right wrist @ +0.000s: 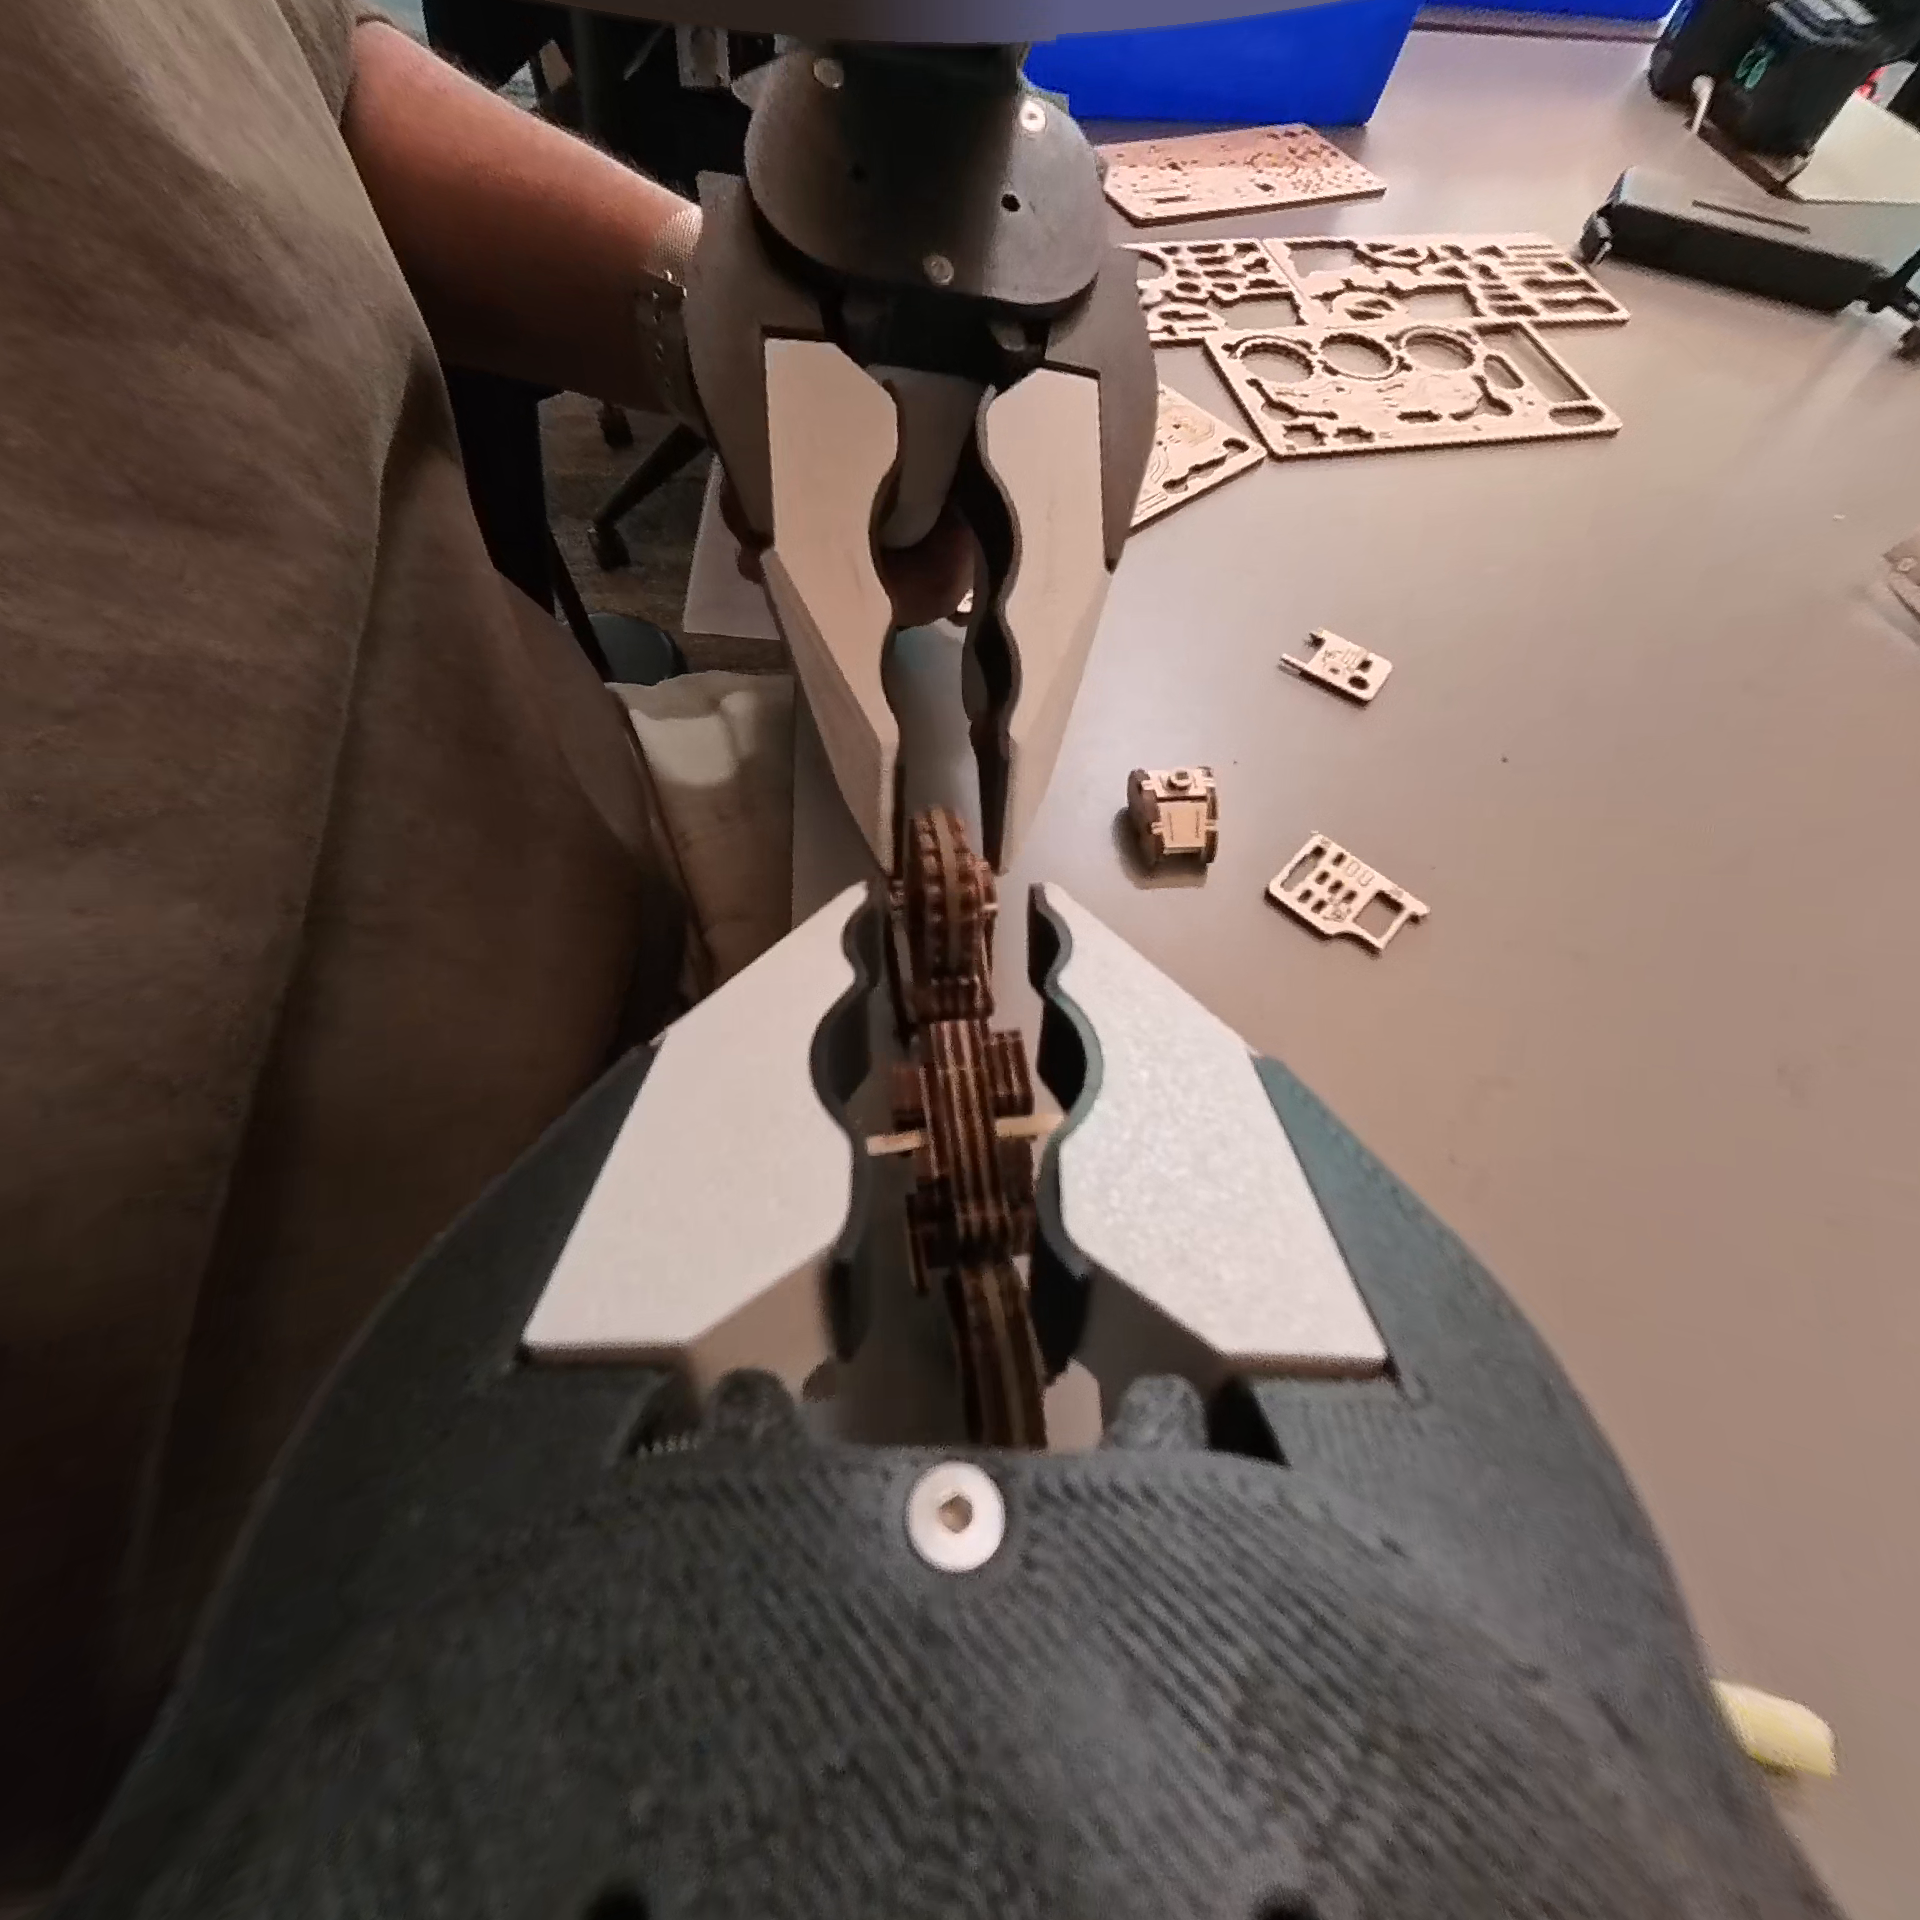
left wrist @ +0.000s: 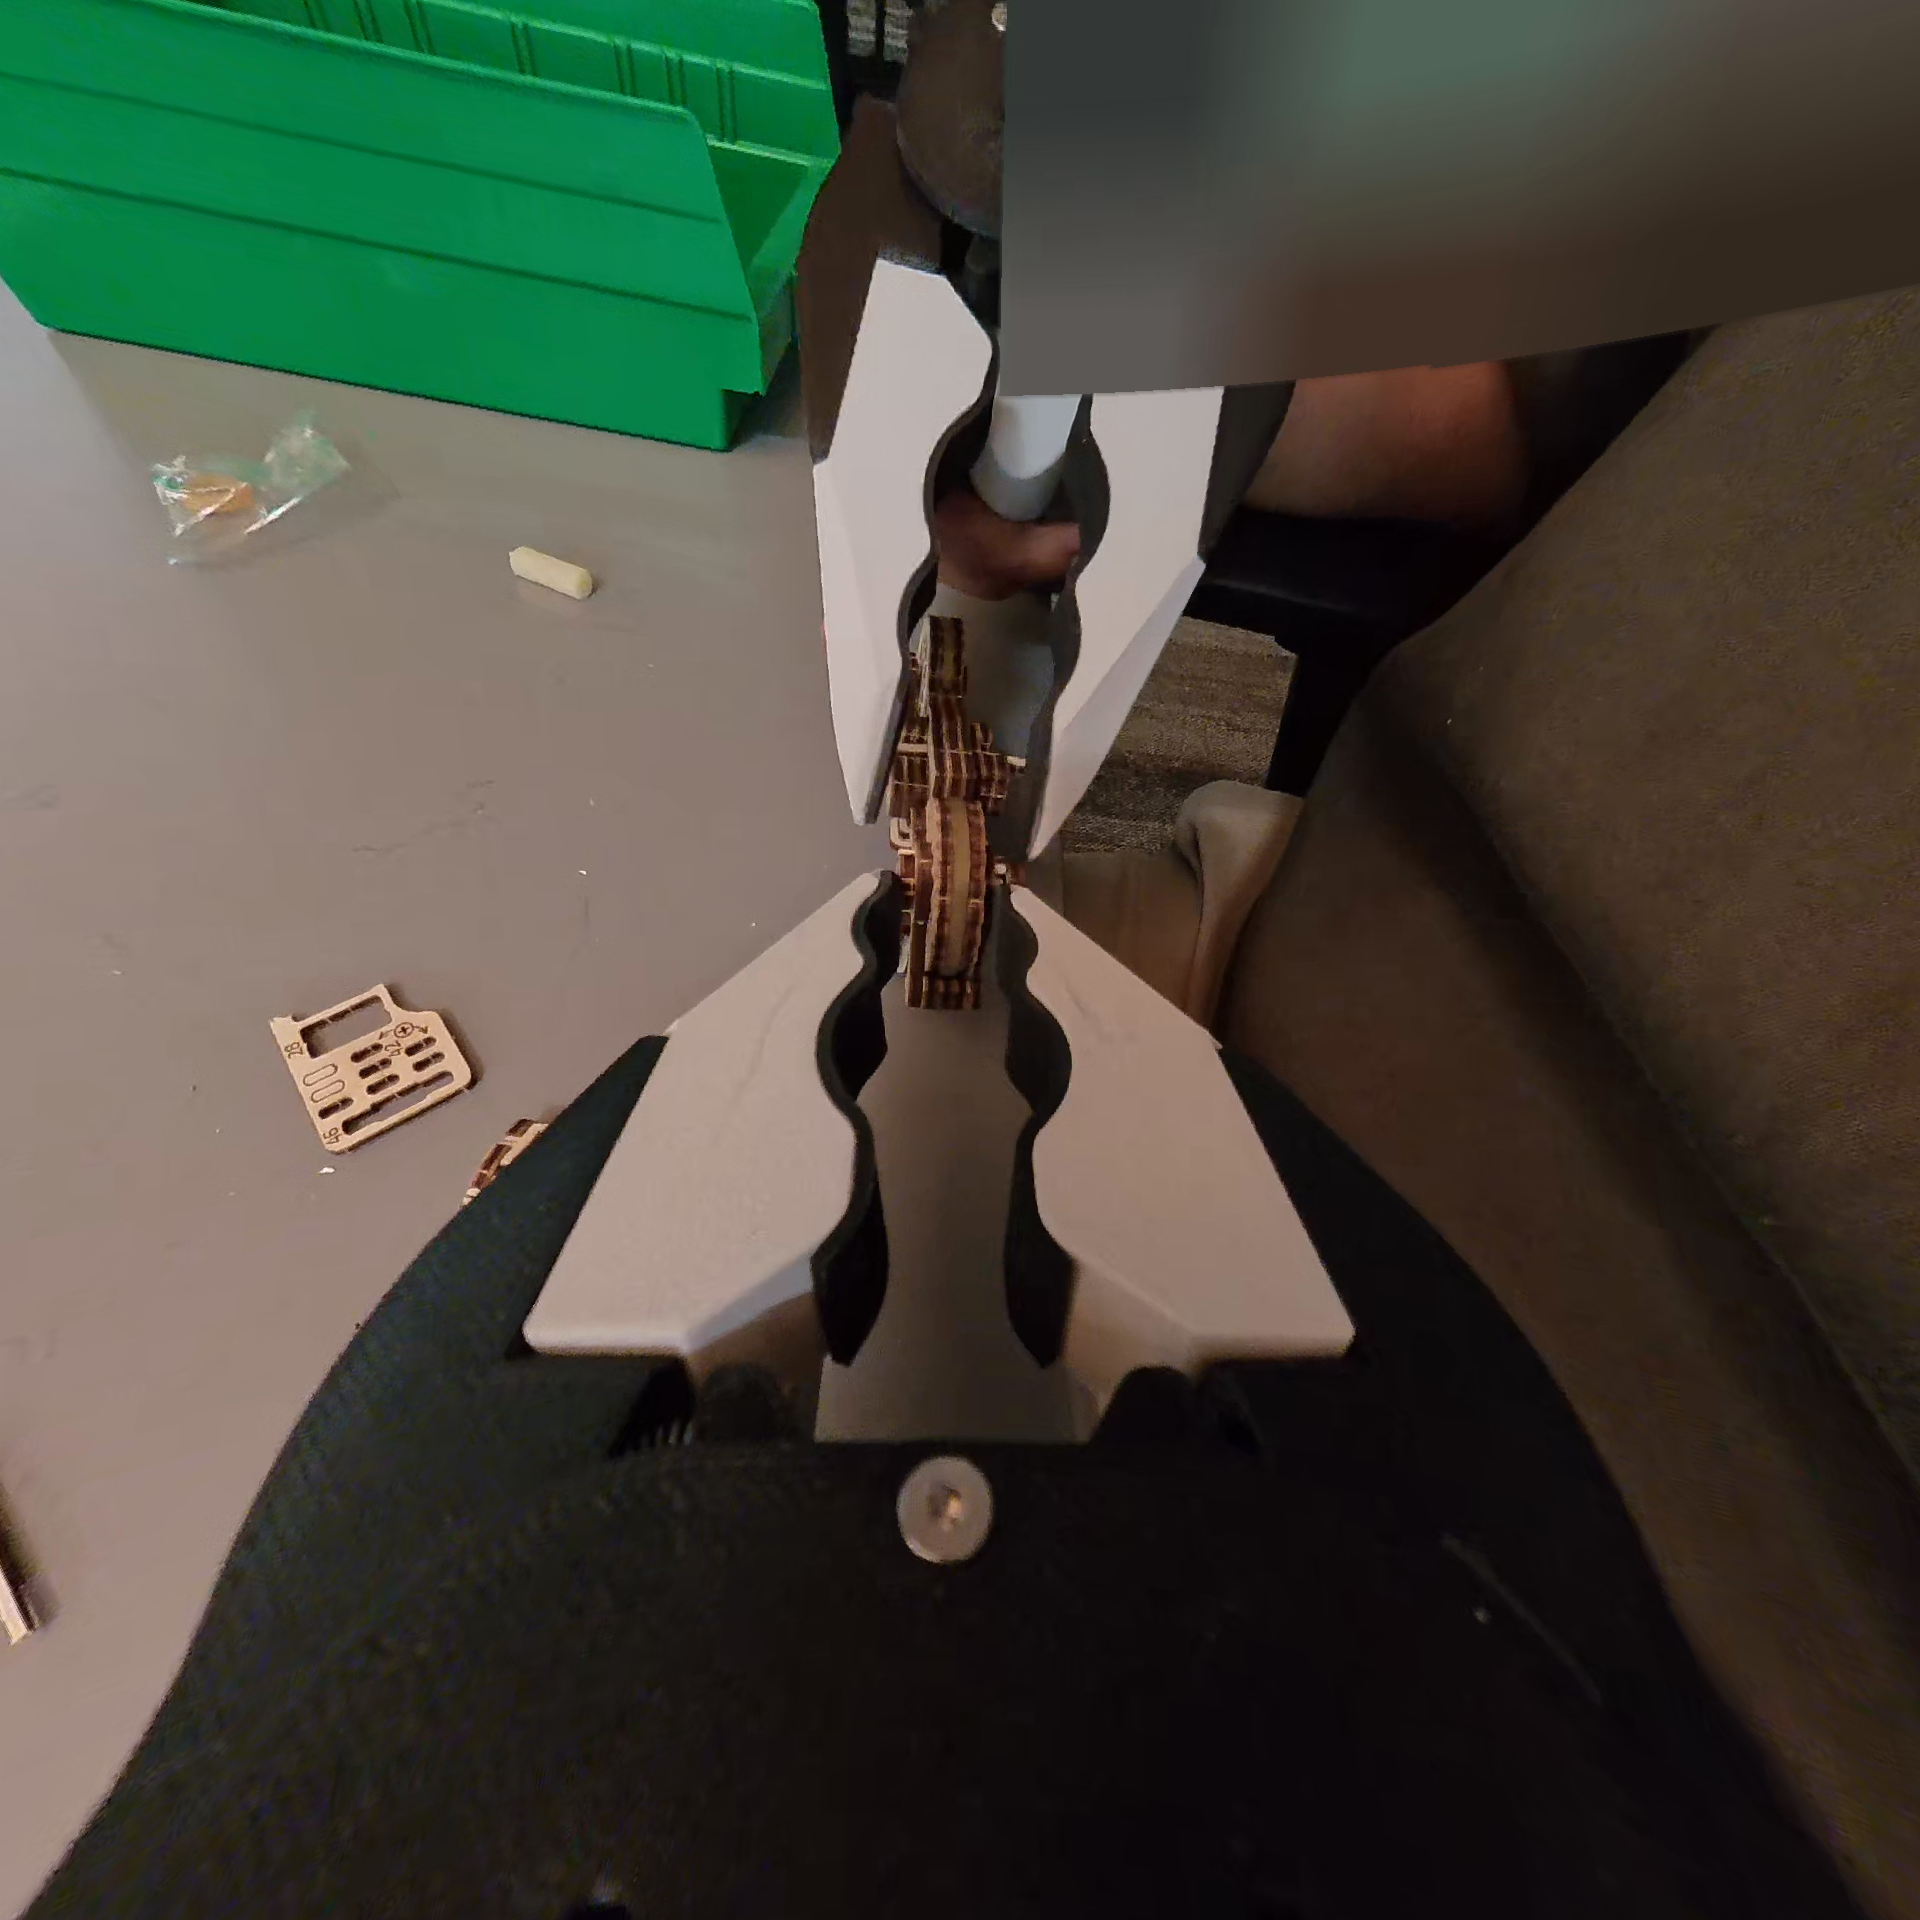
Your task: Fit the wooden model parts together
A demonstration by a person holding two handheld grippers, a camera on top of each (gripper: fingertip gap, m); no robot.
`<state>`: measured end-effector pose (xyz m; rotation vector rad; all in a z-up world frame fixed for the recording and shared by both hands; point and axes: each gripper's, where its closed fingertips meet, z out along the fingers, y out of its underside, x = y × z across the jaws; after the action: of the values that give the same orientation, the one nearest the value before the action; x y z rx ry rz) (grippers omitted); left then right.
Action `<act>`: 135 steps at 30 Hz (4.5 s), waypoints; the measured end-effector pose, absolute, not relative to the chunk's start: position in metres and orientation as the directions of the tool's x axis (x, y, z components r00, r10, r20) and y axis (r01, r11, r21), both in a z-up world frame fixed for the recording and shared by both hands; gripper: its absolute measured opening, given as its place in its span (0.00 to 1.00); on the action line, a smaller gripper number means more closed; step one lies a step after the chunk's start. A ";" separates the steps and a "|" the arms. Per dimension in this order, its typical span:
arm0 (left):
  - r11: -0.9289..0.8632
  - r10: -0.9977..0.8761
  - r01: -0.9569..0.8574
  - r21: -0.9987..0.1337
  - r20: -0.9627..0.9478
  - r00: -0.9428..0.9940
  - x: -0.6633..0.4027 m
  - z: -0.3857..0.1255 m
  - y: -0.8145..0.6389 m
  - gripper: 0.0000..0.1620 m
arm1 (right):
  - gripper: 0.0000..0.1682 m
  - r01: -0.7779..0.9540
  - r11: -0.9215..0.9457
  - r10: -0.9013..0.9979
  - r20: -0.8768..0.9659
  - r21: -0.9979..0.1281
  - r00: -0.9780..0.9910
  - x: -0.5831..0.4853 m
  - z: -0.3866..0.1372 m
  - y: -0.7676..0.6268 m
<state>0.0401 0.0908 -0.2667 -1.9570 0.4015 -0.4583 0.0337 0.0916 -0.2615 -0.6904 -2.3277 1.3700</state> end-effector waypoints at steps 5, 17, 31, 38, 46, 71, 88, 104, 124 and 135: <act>-0.400 -0.478 -0.078 -0.913 0.136 0.868 0.041 -0.266 0.090 0.09 | 0.15 0.231 0.402 0.568 0.044 -0.886 -0.822 0.033 -0.262 0.089; -0.384 -0.540 -0.128 -0.914 0.111 0.834 0.052 -0.267 0.085 0.09 | 0.15 0.279 0.369 0.499 -0.065 -0.887 -0.864 0.043 -0.268 0.084; -0.396 -0.535 -0.116 -0.911 0.127 0.835 0.050 -0.267 0.086 0.09 | 0.12 0.275 0.394 0.489 -0.053 -0.877 -0.871 0.045 -0.269 0.083; -0.354 -0.486 -0.045 -0.934 0.142 0.862 0.040 -0.257 0.091 0.10 | 0.12 0.268 0.371 0.529 -0.034 -0.889 -0.848 0.038 -0.261 0.090; -0.320 -0.441 0.028 -0.947 0.175 0.880 0.028 -0.249 0.095 0.23 | 0.12 0.164 0.336 0.582 0.068 -0.928 -0.810 0.029 -0.243 0.097; -0.296 -0.485 0.055 -0.954 0.200 0.851 0.042 -0.243 0.095 0.18 | 0.12 0.197 0.106 0.498 -0.119 -0.975 -0.859 0.034 -0.217 0.086; -0.331 -0.460 0.140 -0.933 0.289 0.839 0.037 -0.244 0.098 0.15 | 0.11 0.238 0.042 0.527 -0.181 -0.970 -0.830 0.027 -0.216 0.094; -0.334 -0.449 0.154 -0.930 0.301 0.841 0.035 -0.245 0.099 0.15 | 0.09 0.244 0.012 0.554 -0.196 -0.970 -0.809 0.026 -0.213 0.105; -0.316 -0.456 0.141 -0.938 0.281 0.844 0.036 -0.243 0.098 0.15 | 0.06 0.122 0.174 0.593 0.005 -0.977 -0.806 0.030 -0.216 0.097; -0.273 -0.503 0.084 -0.958 0.216 0.837 0.041 -0.238 0.092 0.17 | 0.04 -0.023 0.349 0.563 0.229 -0.937 -0.795 0.039 -0.222 0.090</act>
<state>0.0408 0.0919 -0.2383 -1.7660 0.3225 -0.5827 0.0391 0.0899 -0.2220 -0.4690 -2.0914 1.4654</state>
